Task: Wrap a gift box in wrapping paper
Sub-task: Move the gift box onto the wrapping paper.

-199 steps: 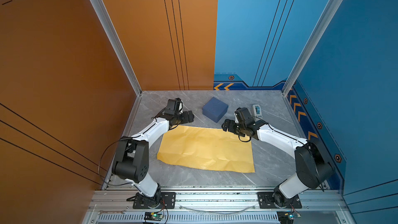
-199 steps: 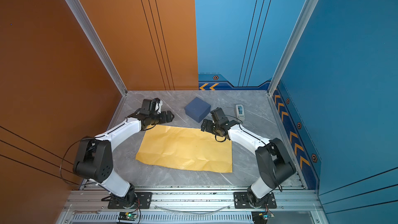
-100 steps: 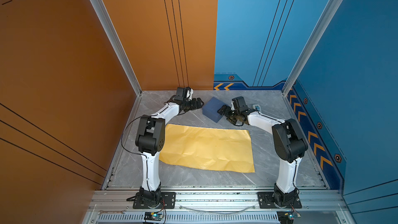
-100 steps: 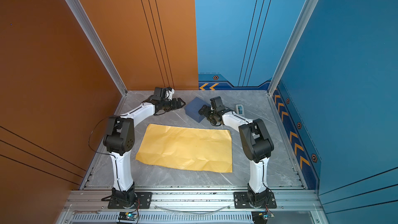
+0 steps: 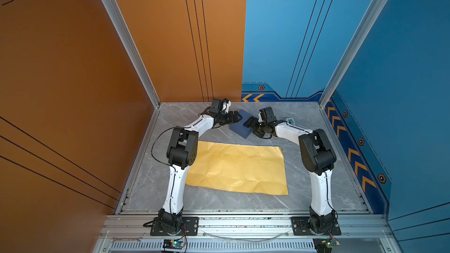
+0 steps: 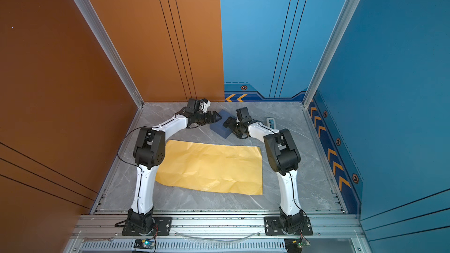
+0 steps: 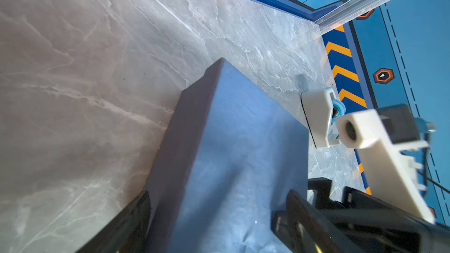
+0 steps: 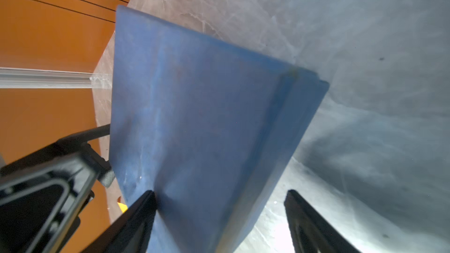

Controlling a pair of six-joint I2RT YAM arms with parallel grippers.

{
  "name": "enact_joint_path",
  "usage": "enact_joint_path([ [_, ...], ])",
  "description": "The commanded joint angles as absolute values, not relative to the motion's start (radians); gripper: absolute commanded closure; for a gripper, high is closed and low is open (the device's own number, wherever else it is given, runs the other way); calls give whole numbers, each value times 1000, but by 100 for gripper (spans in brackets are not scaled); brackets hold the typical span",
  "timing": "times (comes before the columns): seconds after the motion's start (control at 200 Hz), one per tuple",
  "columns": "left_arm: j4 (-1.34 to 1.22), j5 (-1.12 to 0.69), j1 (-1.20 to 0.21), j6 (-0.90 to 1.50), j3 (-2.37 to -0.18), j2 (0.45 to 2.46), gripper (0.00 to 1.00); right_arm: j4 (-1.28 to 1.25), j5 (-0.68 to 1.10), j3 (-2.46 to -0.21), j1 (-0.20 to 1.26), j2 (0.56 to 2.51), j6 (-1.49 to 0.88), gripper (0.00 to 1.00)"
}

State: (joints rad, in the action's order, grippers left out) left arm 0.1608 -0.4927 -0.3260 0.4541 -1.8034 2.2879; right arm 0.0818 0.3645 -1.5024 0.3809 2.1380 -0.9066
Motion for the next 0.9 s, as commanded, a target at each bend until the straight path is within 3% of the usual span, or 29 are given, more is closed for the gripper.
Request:
enact_joint_path([
  [0.0, 169, -532, -341, 458, -1825, 2294, 13, 108, 401, -1541, 383, 2158, -919, 18],
  [0.065, 170, -534, -349, 457, -1810, 2281, 13, 105, 408, -1545, 389, 2158, -926, 22],
  [0.095, 170, -534, -352, 457, -1802, 2275, 17, 98, 413, -1543, 391, 2156, -930, 24],
  [0.28, 168, -532, -360, 453, -1749, 2241, 18, 83, 425, -1548, 417, 2135, -934, 27],
  [0.896, 177, -571, -332, 446, -1660, 2181, 19, 110, 348, -1516, 512, 2022, -936, 27],
])
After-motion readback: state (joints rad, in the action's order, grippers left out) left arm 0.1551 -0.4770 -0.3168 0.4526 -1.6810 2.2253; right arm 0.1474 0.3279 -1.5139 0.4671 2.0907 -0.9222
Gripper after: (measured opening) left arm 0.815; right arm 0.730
